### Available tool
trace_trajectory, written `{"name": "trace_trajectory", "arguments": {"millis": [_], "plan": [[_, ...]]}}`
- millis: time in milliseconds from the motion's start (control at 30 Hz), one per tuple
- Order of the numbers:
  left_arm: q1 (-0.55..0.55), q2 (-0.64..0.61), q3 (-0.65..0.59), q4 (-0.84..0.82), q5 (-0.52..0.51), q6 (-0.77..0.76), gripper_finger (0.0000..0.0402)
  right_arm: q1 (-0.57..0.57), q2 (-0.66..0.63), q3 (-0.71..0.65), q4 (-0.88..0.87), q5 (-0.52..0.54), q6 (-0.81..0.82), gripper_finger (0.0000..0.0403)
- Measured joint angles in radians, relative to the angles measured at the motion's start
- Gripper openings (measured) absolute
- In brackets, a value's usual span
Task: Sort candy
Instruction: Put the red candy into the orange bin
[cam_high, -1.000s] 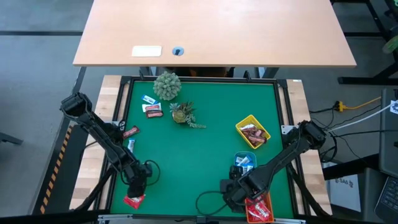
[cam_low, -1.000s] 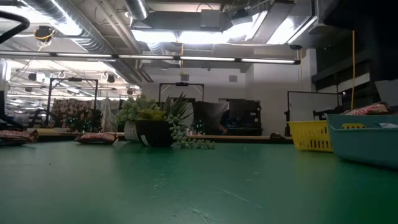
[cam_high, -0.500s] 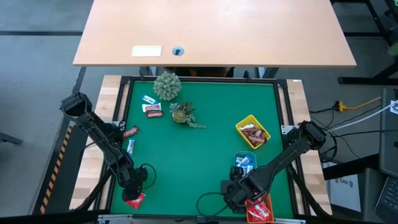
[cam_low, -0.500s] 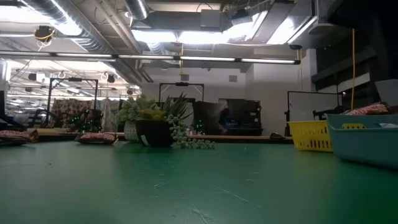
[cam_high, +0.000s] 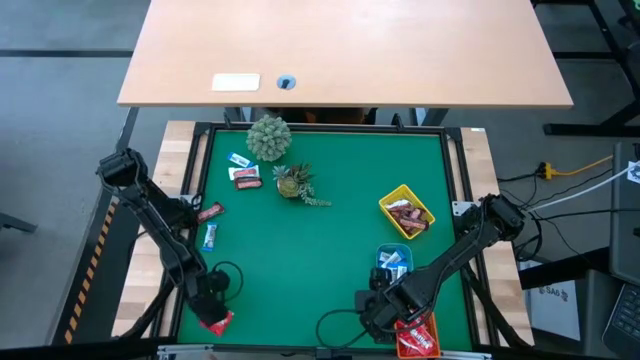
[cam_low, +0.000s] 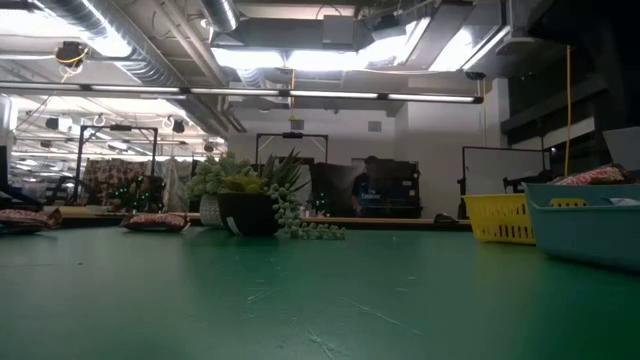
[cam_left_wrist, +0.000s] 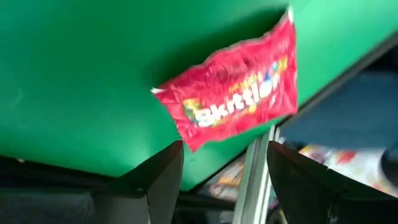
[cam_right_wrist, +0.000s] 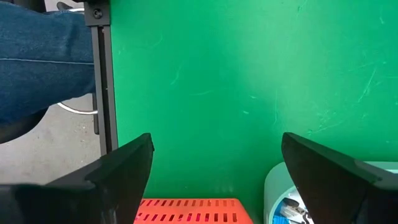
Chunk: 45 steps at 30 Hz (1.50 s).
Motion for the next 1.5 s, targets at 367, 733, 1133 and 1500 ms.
{"name": "trace_trajectory", "arguments": {"millis": [367,733,1133,1500], "plan": [[-0.046,0.000,0.000,-0.010,-0.227,-0.162,0.0221,0.000,0.000,0.000,0.000,0.000,-0.001,0.0351],[-0.055,0.000,0.000,0.026,-0.249,-0.037,0.0220,0.000,0.000,0.000,0.000,0.000,0.001,0.0351],[-0.139,0.000,0.015,0.207,-0.450,0.081,0.0220,0.000,0.000,0.000,0.003,0.000,0.002,0.0351],[-0.151,0.007,0.233,-0.012,-0.548,0.158,0.0220,0.000,0.000,0.000,0.003,0.000,0.002,0.0351]]}}
